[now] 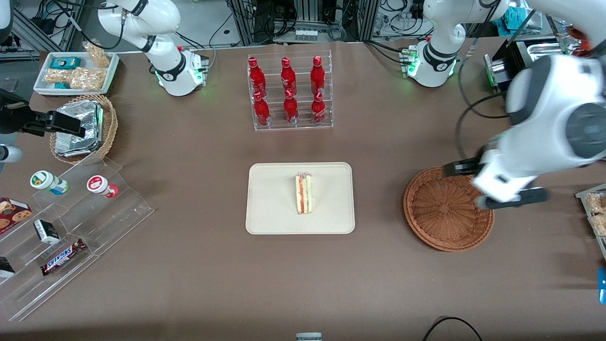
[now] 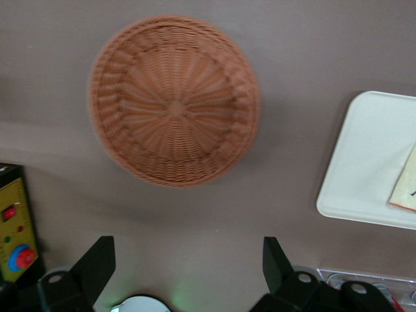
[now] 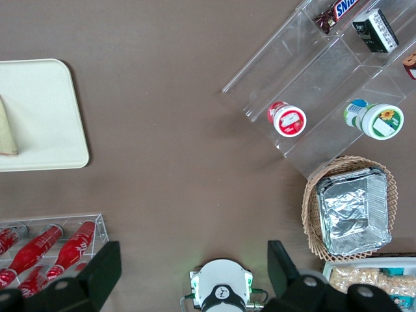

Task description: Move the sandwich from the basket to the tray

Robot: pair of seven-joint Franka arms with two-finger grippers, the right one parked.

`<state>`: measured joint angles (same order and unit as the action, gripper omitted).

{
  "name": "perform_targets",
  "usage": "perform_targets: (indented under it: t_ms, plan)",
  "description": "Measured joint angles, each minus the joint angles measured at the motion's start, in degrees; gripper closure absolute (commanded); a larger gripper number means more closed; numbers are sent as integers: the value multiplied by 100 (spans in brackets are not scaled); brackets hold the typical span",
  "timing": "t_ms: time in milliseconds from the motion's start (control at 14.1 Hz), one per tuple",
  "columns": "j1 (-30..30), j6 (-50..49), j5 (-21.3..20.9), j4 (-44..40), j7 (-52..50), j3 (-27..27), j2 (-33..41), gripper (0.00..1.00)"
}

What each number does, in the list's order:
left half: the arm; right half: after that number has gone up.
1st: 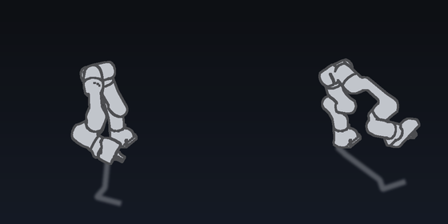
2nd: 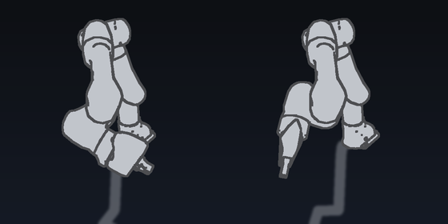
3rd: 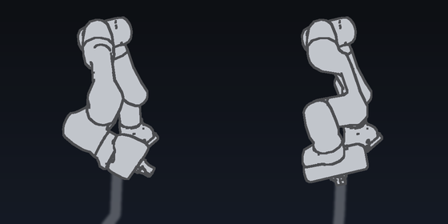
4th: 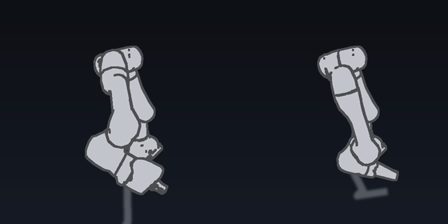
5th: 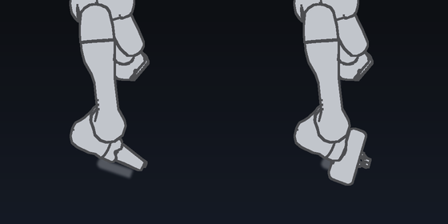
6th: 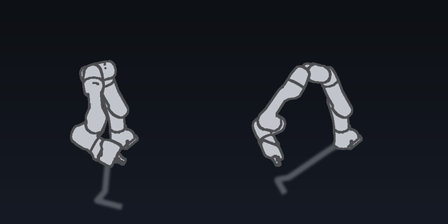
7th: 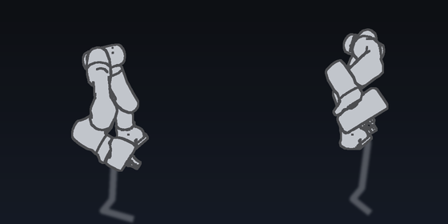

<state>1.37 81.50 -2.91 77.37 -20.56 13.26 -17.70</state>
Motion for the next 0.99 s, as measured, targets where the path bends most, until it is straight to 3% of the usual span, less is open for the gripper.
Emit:
perform_targets:
  t_ms: [283,991]
  plan:
    - [479,-447,52,-44,126,-2,281,0]
    - [502,-635,51,-143,121,17,579,0]
